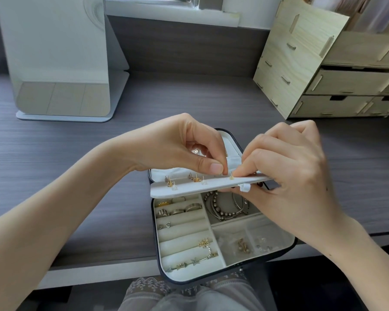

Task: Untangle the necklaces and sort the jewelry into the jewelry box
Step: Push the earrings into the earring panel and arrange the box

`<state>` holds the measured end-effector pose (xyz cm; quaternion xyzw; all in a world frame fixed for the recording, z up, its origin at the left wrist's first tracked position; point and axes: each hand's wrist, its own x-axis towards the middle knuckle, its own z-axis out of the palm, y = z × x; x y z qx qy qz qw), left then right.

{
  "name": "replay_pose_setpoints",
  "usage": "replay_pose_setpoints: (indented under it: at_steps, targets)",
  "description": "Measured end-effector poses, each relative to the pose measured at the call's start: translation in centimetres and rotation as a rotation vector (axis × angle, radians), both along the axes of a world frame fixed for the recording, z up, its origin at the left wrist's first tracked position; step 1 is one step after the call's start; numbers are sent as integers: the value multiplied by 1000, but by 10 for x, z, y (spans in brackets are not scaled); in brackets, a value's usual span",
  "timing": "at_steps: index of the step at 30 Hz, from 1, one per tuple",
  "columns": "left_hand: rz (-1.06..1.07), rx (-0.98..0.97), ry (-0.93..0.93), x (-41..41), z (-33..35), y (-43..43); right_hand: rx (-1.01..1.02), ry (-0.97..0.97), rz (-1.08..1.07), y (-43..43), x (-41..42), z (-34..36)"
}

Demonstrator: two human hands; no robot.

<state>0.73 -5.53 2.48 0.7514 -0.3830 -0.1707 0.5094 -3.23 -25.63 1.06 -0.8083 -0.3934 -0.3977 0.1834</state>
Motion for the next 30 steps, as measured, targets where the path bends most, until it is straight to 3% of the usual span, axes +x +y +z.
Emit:
replay_pose_setpoints:
  at_steps: [15,24,30]
  targets:
    - [-3,100,-163,-2,3,0,-5,8,-2,2,1,-1]
    - [8,132,63,-4,5,0,-32,-2,15,1,1,1]
    - [12,121,56,-7,6,-1,-36,4,9,1,1,3]
